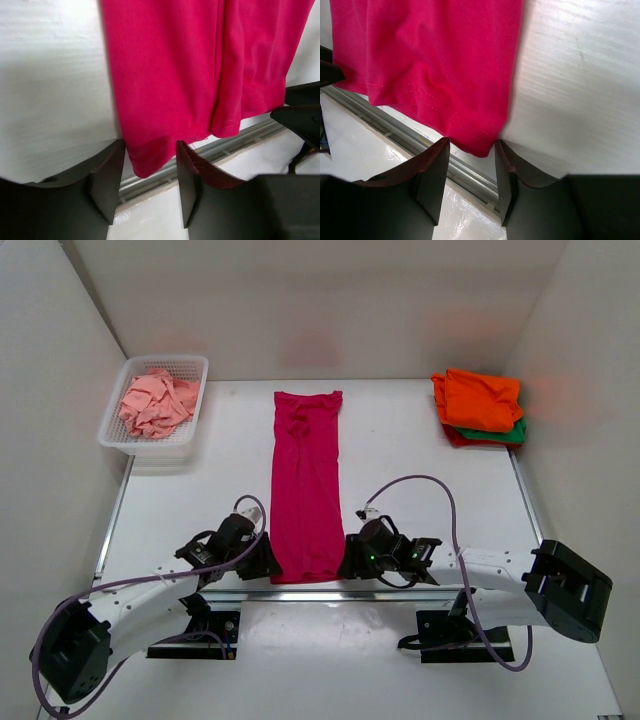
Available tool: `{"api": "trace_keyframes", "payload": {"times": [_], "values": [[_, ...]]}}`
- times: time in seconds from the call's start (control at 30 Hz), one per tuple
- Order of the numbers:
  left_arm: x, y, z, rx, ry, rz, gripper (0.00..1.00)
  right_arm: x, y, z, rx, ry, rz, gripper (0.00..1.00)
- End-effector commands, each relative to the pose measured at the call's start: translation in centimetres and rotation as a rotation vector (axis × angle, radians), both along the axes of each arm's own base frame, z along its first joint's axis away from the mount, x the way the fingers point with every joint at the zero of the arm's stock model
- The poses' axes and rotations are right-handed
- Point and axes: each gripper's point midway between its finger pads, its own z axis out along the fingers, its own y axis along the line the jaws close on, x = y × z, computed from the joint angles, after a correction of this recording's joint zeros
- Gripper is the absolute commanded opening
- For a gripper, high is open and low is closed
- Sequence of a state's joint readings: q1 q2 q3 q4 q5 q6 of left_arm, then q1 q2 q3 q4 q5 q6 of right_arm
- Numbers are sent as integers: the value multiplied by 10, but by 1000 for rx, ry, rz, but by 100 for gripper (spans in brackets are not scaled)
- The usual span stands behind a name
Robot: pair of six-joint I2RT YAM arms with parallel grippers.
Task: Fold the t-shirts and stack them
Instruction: Grab the bottom of the folded rectangular tshirt with both arms
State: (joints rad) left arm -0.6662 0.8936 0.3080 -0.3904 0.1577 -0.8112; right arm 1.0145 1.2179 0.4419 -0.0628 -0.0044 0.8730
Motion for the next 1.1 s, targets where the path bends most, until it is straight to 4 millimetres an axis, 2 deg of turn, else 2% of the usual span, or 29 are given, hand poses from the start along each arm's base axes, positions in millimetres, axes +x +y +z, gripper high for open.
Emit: {"api": "trace_keyframes", "payload": {"times": [0.0,0.03,0.07,0.1,0.13,0.17,0.2,0.3,0.43,0.6,0.73,0.87,0.93,0.97,1.0,1.07], "values": [[-20,9,-13,41,71,-23,48,-7,2,-3,5,33,5,38],[-20,9,-14,35,65,-19,38,-9,1,-3,3,35,8,31],[-21,8,-13,32,69,-25,31,-8,1,-4,-3,32,8,24],[-21,8,-13,35,67,-30,21,-8,-1,-6,-1,34,8,11],[-22,11,-16,49,71,-29,12,-10,-1,-7,5,50,8,3],[-25,13,-18,67,80,-39,4,-13,1,-4,8,45,29,0],[-27,15,-18,83,91,-40,1,-10,0,-3,12,38,22,0],[-39,22,-22,125,120,-53,0,-13,6,4,4,38,68,0],[-52,23,-20,86,142,-65,0,-33,10,5,4,70,143,0],[-74,34,-22,87,204,-81,0,-64,11,6,-7,129,236,0],[-85,32,-13,59,232,-105,0,-76,11,16,11,159,274,0],[-77,35,2,63,229,-78,0,-71,1,21,38,165,297,1],[-68,31,17,63,219,-90,0,-61,-7,29,53,174,298,0],[-61,30,21,59,211,-82,0,-46,-8,37,58,151,287,0],[-52,25,31,61,195,-95,0,-42,-9,42,74,154,292,0],[-33,21,43,75,168,-96,0,-18,-4,65,110,94,323,0]]}}
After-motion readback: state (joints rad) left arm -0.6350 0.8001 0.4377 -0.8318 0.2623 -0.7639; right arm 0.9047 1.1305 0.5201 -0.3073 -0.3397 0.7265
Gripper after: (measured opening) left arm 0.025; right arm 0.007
